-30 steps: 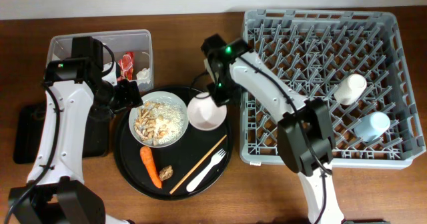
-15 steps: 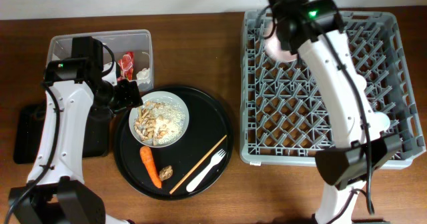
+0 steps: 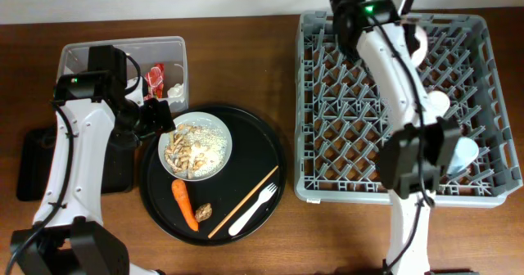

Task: Sort waste into correct bins and load items into the dishwasher rack
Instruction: 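Carry pink bowl with right gripper over the rack and lower it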

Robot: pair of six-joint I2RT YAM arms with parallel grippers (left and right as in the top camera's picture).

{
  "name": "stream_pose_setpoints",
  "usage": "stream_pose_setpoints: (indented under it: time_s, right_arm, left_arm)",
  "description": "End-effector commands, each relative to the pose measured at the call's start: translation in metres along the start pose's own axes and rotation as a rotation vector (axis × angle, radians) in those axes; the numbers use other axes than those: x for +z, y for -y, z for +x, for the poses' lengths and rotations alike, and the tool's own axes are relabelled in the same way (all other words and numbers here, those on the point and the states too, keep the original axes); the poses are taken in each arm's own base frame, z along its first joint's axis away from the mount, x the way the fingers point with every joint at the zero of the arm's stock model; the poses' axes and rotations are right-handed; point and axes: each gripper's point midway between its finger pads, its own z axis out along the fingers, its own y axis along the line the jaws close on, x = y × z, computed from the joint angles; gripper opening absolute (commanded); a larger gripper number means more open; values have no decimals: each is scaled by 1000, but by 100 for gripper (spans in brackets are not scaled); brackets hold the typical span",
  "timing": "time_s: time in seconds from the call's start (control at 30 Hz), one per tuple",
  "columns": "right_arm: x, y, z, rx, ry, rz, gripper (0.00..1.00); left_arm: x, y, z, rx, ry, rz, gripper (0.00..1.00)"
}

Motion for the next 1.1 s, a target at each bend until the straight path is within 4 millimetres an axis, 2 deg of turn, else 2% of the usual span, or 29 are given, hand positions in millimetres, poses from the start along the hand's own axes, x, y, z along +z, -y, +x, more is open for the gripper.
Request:
stream_pose_setpoints:
  time_s: [0.0,0.27,0.57,0.87,0.93,0.97,1.0,1.03,1.07]
  right_arm:
    - [9,-11,8,-39,-7,61,4]
    - [-5,-40,22,-105,6,53,4]
    - [-3,-68,62,-217,-24,67,4]
    - [-34,-96,84,-275,-60,-52,4]
    - [-39,-92,87,-250,-79,-58,11]
    - [-42,-86,88,-226,-95,-60,20]
    - [-45,-80,88,-207,-113,-70,43]
    - [-49,-74,86,-193,-125,-90,58]
    - [-53,-68,83,-179,-130,-101,59]
  left_arm:
    - [1,3,0,-12,-7,20,81]
    - [1,5,-1,-11,-5,29,81]
    - [1,5,-1,-11,-5,29,81]
    - [1,5,-1,-11,-6,29,81]
    - [1,5,-1,-11,-6,29,81]
    - [1,5,-1,-11,-6,30,81]
    - [1,5,-1,-11,-6,30,81]
    - [1,5,-1,-12,-6,30,81]
    - [1,5,-1,-11,-6,30,81]
